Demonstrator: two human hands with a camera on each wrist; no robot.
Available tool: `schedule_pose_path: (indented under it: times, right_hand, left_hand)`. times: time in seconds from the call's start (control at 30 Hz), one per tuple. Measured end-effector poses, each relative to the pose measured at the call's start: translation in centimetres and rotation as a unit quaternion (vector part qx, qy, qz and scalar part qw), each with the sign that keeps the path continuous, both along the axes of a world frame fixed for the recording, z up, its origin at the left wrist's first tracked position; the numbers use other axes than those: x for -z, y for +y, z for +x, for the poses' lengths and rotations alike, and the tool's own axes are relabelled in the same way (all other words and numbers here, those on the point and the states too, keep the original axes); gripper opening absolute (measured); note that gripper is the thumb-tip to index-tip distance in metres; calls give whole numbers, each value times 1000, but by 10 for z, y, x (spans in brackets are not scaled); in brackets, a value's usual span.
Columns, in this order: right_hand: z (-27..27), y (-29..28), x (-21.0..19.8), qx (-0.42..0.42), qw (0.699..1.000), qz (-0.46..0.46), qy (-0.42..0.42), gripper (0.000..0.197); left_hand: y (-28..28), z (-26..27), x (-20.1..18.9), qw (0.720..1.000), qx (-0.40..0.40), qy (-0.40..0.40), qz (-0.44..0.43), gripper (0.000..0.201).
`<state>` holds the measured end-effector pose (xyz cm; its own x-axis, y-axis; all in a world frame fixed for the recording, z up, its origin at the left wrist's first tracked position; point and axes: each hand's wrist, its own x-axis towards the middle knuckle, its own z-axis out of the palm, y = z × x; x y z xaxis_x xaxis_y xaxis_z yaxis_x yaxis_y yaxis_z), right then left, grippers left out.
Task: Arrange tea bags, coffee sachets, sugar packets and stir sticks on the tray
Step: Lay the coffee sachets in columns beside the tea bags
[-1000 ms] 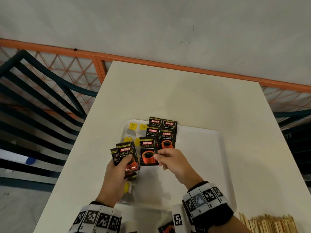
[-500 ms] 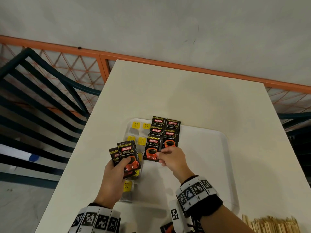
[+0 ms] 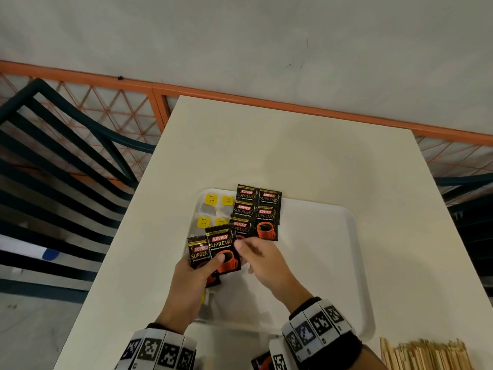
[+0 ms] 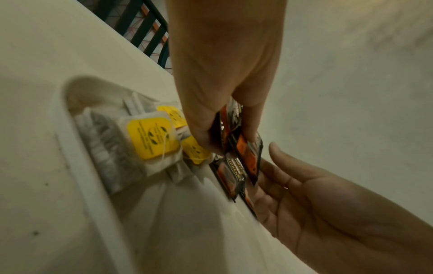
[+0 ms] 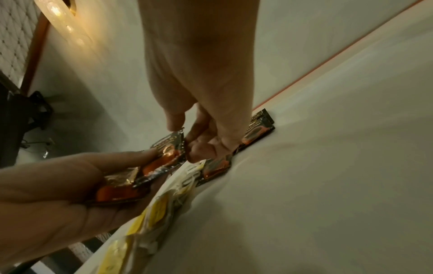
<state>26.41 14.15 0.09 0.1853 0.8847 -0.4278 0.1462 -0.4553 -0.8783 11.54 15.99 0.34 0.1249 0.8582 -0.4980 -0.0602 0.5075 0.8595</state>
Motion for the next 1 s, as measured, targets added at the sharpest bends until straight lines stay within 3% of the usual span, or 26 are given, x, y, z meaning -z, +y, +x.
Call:
schedule_pose_path:
  times: [0.1, 0.33, 0.47, 0.57, 0.77, 1.0]
  right_hand:
    - [-1, -9, 4, -9, 1000, 0, 21, 19]
    - [21, -18, 8, 63, 996, -9, 64, 16]
    - [42, -16, 13, 129, 991, -32, 14, 20]
    - [53, -14, 19, 162, 985, -50, -28, 12]
    - [54, -7, 16, 163, 982, -51, -77, 6]
    - [51, -3, 19, 175, 972, -58, -143, 20]
  left_hand:
    - [-2, 2, 1, 1000, 17, -3, -6, 29]
    - [-6, 6, 2, 998, -2, -31, -63, 13]
    - [-6, 5, -2, 998, -6, -17, -64, 14]
    - [-7, 5, -5, 998, -4, -14, -59, 15]
    - [-9, 7, -9, 999, 12, 19, -25, 17]
    - [-6, 3, -5, 990, 64, 114, 62, 15]
